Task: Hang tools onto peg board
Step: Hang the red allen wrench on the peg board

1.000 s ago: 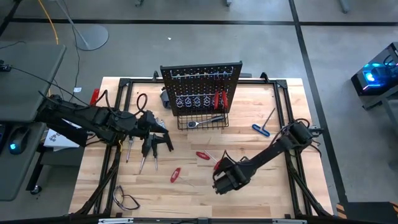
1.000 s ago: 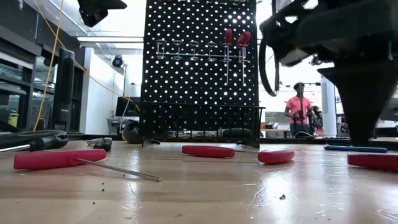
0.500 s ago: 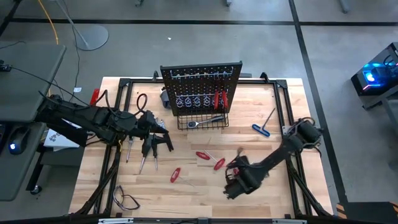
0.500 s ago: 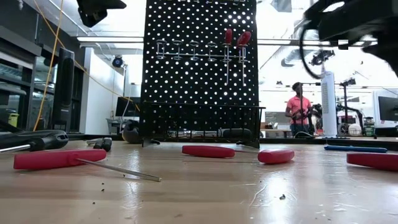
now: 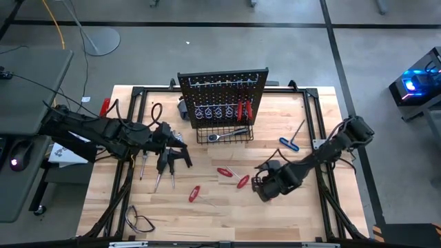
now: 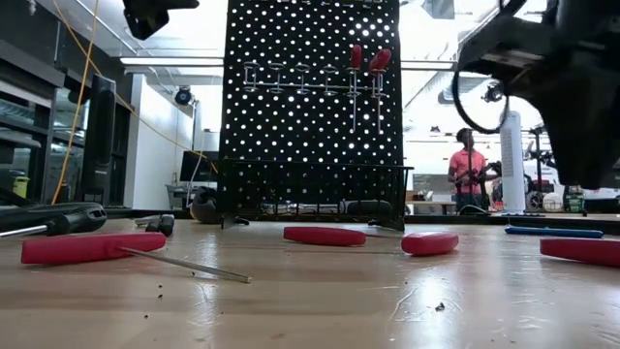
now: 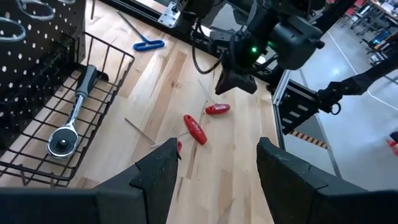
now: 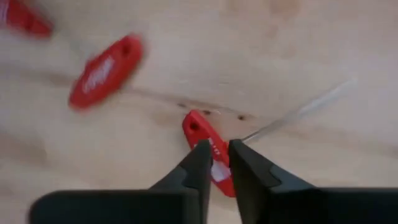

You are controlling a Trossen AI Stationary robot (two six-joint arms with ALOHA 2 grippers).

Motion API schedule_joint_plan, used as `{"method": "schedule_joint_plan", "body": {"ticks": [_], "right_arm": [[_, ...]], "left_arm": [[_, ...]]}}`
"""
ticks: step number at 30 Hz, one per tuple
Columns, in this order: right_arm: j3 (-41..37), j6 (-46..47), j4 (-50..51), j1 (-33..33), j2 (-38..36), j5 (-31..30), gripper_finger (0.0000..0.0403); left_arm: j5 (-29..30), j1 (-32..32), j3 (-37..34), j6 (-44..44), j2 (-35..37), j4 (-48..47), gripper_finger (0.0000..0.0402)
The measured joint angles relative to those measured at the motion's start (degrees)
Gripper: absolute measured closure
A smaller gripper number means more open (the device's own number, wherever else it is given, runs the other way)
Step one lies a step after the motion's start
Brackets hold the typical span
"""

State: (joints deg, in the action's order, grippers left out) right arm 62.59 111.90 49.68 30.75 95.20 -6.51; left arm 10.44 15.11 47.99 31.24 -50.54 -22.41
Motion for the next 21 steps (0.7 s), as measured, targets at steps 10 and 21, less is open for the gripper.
{"method": "schedule_joint_plan", "body": {"ticks": [10, 21], "right_arm": [[4.1, -75.97, 4.92, -1.02, -0.01, 8.38, 0.0255], [0.99, -110.03, 6.57, -0.93, 0.11, 4.98, 0.024]], "left_arm": [[-0.26, -0.09, 0.0, 0.83, -0.02, -0.04, 0.0202], [2.21, -0.08, 0.0, 4.65, -0.02, -0.27, 0.0202]]}}
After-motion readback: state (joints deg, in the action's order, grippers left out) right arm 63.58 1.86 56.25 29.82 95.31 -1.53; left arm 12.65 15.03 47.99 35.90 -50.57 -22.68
